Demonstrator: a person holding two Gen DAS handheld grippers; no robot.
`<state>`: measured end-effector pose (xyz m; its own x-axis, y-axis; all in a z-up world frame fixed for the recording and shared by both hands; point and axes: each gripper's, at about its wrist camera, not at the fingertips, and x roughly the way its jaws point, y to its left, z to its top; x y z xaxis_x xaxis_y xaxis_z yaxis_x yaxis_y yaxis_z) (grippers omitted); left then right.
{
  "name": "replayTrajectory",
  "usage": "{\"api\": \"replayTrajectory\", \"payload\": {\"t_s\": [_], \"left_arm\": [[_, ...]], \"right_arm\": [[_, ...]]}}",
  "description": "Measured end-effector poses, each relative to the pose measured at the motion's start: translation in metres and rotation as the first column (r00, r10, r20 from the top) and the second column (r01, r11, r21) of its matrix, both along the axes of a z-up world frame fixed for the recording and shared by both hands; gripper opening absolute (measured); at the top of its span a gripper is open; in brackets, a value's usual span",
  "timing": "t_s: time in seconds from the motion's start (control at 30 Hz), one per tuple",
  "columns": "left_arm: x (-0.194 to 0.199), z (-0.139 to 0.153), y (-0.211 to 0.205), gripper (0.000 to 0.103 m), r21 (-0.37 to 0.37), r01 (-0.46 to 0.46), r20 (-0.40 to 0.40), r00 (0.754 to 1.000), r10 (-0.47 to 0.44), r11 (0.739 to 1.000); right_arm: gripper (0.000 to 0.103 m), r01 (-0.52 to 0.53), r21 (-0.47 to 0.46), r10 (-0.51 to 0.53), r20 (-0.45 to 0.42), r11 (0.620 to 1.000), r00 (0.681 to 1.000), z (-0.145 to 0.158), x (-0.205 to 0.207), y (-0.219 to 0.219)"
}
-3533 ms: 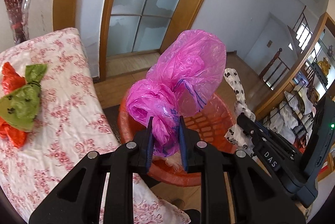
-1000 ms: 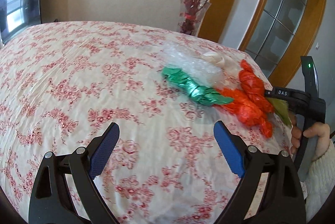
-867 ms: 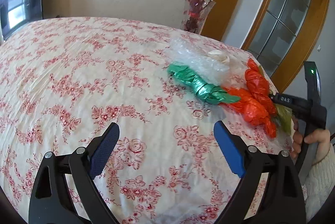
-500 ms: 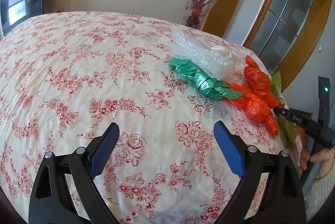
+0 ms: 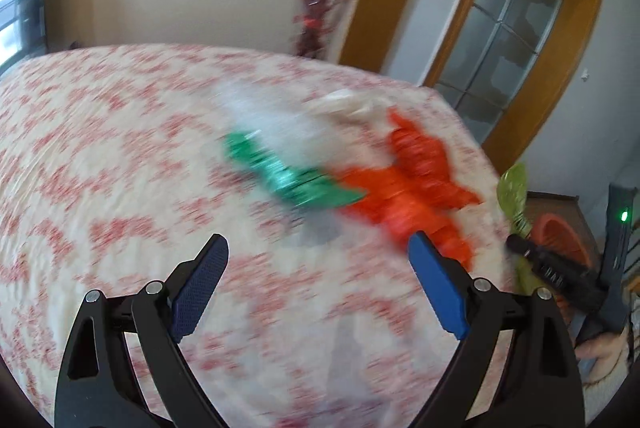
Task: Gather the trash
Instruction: 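Grasp the green paw-print bag with the right tool while the left tool grasps the orange bag, then carry the green and orange bags over the red basket and open both tools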
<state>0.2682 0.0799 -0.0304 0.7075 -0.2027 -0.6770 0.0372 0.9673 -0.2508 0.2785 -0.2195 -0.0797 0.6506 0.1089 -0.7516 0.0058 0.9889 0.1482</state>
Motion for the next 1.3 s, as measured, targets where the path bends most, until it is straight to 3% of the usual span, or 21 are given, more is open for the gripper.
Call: {"api": "replayTrajectory", "payload": {"t_s": [0.23,0.43,0.53,0.67,0.83,1.3], "left_arm": [[0.052,0.021,-0.073,0.09,0.0,0.058,0.006,0.998,-0.058,0.998],[0.107,-0.003,-0.12,0.089,0.108,0.053,-0.085,0.995,-0.044,0.993],[0.123,-0.022,-0.124,0.078,0.136,0.046,-0.156,0.987,-0.025,0.99],[0.127,-0.03,-0.122,0.055,0.083,0.063,-0.173,0.984,-0.048,0.995],[0.125,-0.027,-0.125,0.043,0.078,0.09,-0.142,0.987,-0.078,0.993],[0.082,0.012,-0.131,0.042,0.035,0.146,-0.051,0.988,-0.145,0.989]], "right_arm": [[0.018,0.028,0.043,-0.03,0.041,0.999,0.999,0.016,-0.023,-0.031],[0.018,0.054,0.067,-0.057,0.038,0.996,0.998,0.018,-0.032,-0.057],[0.018,0.063,0.08,-0.066,0.037,0.995,0.997,0.016,-0.035,-0.064],[0.018,0.067,0.092,-0.07,0.029,0.993,0.997,0.012,-0.033,-0.07],[0.018,0.071,0.097,-0.074,0.019,0.993,0.997,0.005,-0.033,-0.07],[0.018,0.091,0.099,-0.099,0.083,0.991,0.992,0.033,-0.058,-0.076]]}}
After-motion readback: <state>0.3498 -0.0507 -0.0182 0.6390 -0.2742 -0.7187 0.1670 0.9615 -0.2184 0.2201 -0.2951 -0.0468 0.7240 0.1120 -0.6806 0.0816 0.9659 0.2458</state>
